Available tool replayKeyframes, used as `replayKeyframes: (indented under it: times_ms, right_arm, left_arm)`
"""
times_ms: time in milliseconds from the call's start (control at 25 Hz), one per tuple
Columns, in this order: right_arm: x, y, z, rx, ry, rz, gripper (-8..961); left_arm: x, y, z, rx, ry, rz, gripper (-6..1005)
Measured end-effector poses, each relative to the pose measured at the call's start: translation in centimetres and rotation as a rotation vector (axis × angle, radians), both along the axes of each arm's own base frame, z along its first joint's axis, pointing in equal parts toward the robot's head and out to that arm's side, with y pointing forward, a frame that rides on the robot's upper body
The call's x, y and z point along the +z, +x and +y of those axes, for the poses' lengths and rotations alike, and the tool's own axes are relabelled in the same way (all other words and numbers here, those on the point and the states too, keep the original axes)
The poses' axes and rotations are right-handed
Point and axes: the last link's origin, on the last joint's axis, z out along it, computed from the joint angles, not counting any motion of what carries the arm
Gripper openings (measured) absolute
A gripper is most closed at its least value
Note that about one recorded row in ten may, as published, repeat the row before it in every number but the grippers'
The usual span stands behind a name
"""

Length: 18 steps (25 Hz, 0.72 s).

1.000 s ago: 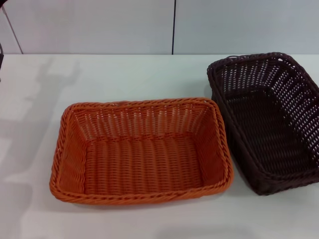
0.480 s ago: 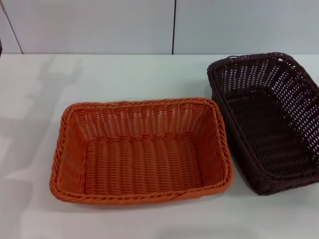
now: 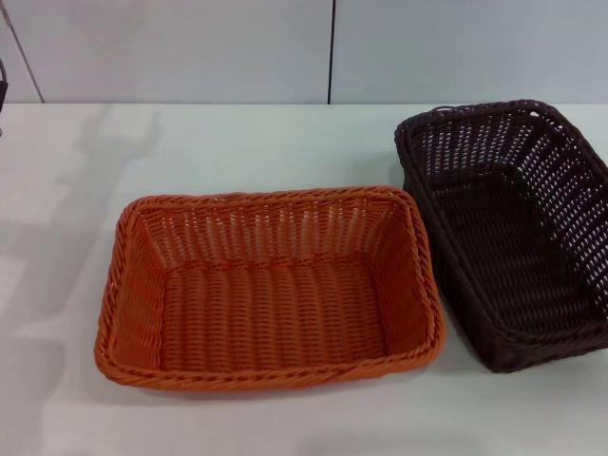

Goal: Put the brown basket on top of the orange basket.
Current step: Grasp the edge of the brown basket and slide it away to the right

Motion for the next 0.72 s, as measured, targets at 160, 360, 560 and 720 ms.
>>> replayKeyframes:
  times_ms: [160, 360, 560, 720]
  right_arm:
    - [-0.4, 0.0, 0.1, 0.003, -0.015, 0.007, 707]
    - [-1.0, -0.1, 0.3, 0.014, -0.039, 0.009, 707]
    - [-1.4, 0.0, 0.3, 0.019, -0.047, 0.011, 707]
    - [-1.6, 0.1, 0.5, 0.026, -0.044, 0.009, 707]
  left_arm:
    - [0.0, 0.0, 0.0, 0.001, 0.001, 0.0, 836]
    - [0.1, -0.1, 0.0, 0.003, 0.003, -0.002, 836]
    - [0.1, -0.2, -0.1, 0.006, 0.004, -0.002, 836]
    - [0.1, -0.2, -0.1, 0.007, 0.002, -0.001, 836]
